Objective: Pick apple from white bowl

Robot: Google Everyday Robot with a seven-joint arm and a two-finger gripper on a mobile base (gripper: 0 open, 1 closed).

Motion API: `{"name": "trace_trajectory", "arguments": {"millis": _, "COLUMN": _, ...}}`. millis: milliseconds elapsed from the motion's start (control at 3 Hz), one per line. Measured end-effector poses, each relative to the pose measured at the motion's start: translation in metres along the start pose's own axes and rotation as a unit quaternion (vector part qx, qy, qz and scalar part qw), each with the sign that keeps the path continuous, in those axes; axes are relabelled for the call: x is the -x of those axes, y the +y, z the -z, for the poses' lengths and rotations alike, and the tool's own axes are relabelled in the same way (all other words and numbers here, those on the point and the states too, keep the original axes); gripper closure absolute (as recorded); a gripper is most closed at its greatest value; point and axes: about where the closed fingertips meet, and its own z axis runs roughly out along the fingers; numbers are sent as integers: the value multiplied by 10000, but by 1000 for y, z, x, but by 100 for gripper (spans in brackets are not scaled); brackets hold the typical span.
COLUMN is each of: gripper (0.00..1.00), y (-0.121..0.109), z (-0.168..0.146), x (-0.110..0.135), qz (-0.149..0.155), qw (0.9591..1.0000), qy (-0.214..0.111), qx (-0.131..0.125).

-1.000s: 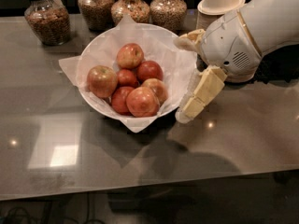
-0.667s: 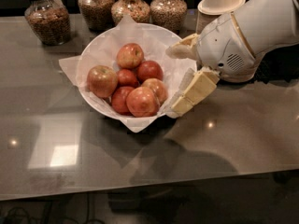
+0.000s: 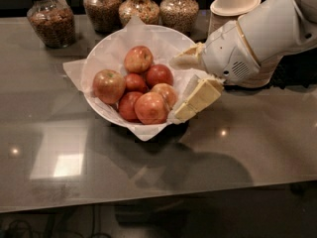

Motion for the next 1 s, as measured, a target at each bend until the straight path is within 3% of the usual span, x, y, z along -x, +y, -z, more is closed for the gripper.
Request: {"name": "trace_trajectory", "arguments": {"millis": 1000, "gripper": 30, "y": -6, "z": -27, "x": 4, "qz": 173, "qw": 9992, "qy": -172, "qx": 328}}
